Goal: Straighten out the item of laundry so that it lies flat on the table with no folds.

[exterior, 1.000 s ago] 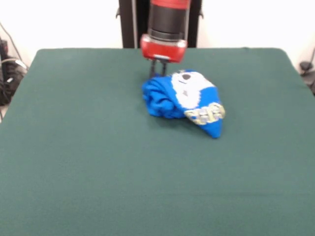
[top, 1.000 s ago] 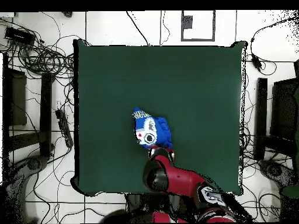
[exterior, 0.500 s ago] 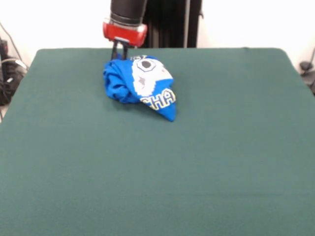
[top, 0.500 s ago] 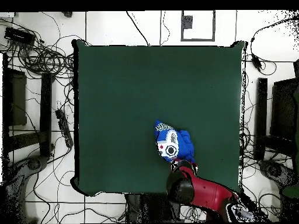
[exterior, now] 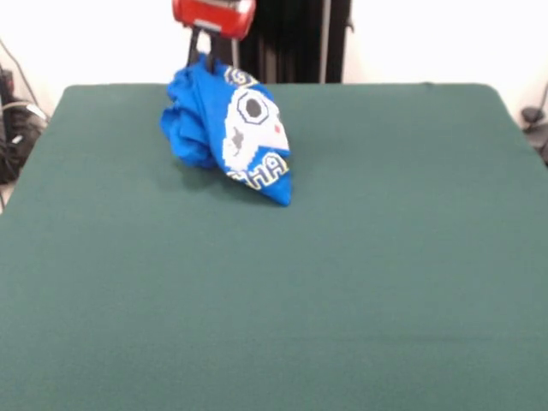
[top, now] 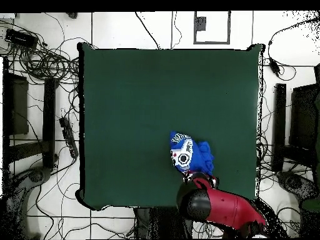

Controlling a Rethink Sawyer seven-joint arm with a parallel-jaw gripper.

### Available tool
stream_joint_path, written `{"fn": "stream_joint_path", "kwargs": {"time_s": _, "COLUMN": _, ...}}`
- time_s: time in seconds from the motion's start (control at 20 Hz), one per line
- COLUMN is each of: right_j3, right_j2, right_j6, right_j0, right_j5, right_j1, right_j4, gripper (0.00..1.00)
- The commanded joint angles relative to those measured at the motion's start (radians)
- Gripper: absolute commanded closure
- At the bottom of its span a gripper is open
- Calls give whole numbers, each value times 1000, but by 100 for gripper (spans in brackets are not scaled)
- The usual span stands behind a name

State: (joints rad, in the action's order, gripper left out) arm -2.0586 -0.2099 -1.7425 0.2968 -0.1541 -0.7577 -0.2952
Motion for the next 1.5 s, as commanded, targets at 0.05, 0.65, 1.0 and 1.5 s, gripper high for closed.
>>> {"fn": "stream_joint_path", "kwargs": {"time_s": 0.05, "right_j3": 51, "right_j2": 41, "right_j6": -42, "right_j0": -96, "right_j5": -352, "right_j1": -224, "right_j4": 63, "gripper": 100}}
{"fn": "stream_joint_path", "kwargs": {"time_s": 0.65, "right_j3": 70, "right_j2": 67, "right_j6": -64, "right_j0": -84, "right_j5": -472, "right_j1": -283, "right_j4": 43, "gripper": 100}}
{"fn": "stream_joint_path", "kwargs": {"time_s": 1.0, "right_j3": 99, "right_j2": 130, "right_j6": -60, "right_j0": -75, "right_j5": -384, "right_j1": -279, "right_j4": 57, "gripper": 100}}
{"fn": "stream_joint_path", "kwargs": {"time_s": 1.5, "right_j3": 276, "right_j2": 235, "right_j6": 37, "right_j0": -97, "right_j5": -496, "right_j1": -339, "right_j4": 80, "gripper": 100}}
